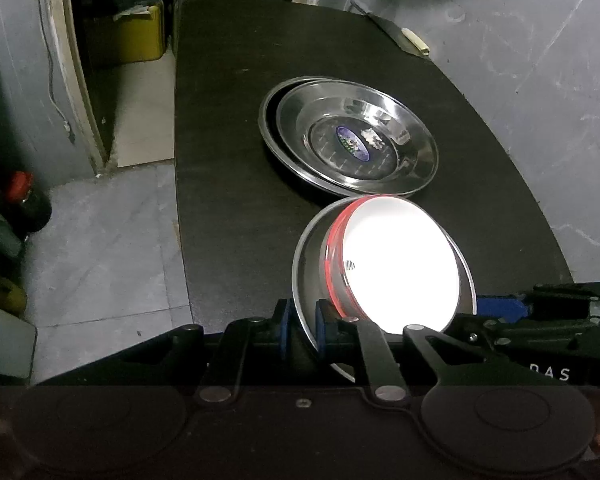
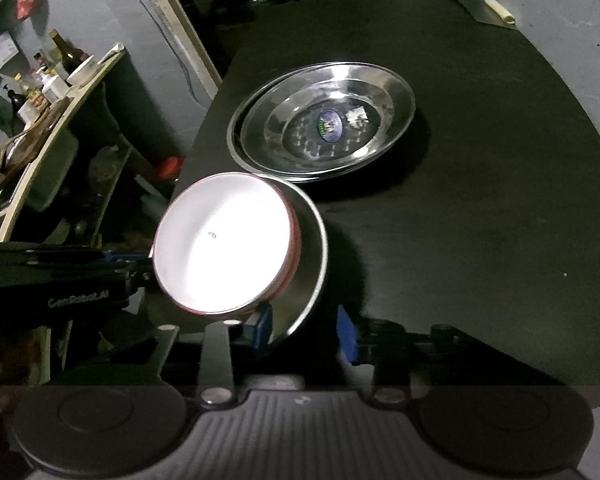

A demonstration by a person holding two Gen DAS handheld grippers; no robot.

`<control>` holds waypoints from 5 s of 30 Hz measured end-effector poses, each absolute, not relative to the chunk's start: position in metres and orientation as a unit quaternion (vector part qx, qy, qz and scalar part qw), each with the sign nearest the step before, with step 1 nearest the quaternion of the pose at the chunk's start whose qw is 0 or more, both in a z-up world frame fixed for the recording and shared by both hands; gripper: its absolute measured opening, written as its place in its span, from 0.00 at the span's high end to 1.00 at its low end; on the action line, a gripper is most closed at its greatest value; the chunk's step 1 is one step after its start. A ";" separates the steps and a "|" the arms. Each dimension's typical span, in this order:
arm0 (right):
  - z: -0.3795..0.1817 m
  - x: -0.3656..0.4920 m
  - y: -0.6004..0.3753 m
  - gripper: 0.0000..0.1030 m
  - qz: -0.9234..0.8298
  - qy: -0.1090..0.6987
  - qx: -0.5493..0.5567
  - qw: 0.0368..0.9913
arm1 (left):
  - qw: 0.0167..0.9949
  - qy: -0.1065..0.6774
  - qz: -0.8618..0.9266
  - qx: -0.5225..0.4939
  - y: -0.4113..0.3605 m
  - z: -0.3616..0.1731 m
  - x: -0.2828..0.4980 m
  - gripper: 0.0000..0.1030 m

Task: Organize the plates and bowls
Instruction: 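Move the left gripper to the saucepan rim and grasp it, then lift the saucepan with bowls and carry it over the steel basin, then lower the saucepan into the steel basin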

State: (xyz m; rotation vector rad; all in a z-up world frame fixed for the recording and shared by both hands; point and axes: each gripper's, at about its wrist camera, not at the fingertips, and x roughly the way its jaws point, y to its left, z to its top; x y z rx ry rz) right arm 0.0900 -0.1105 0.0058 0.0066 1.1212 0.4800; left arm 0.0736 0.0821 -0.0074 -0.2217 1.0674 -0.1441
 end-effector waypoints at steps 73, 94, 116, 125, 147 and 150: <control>0.049 0.120 -0.158 0.73 0.205 0.447 0.021 0.871 | 0.877 0.442 -0.124 -0.143 0.055 0.035 0.126 0.90; 0.045 0.207 -0.155 0.73 0.214 0.447 0.009 0.868 | 0.876 0.447 -0.107 -0.147 0.054 0.027 0.212 0.91; 0.021 0.227 -0.131 0.73 0.250 0.485 0.000 0.838 | 0.850 0.496 -0.051 -0.166 0.074 -0.004 0.221 0.91; 0.019 0.229 -0.126 0.73 0.258 0.487 -0.001 0.835 | 0.850 0.499 -0.040 -0.167 0.075 -0.006 0.225 0.91; 0.016 0.232 -0.119 0.73 0.272 0.489 0.000 0.829 | 0.856 0.492 -0.015 -0.159 0.078 -0.001 0.221 0.91; 0.015 0.233 -0.117 0.73 0.276 0.489 -0.001 0.827 | 0.857 0.490 -0.011 -0.157 0.079 0.000 0.220 0.90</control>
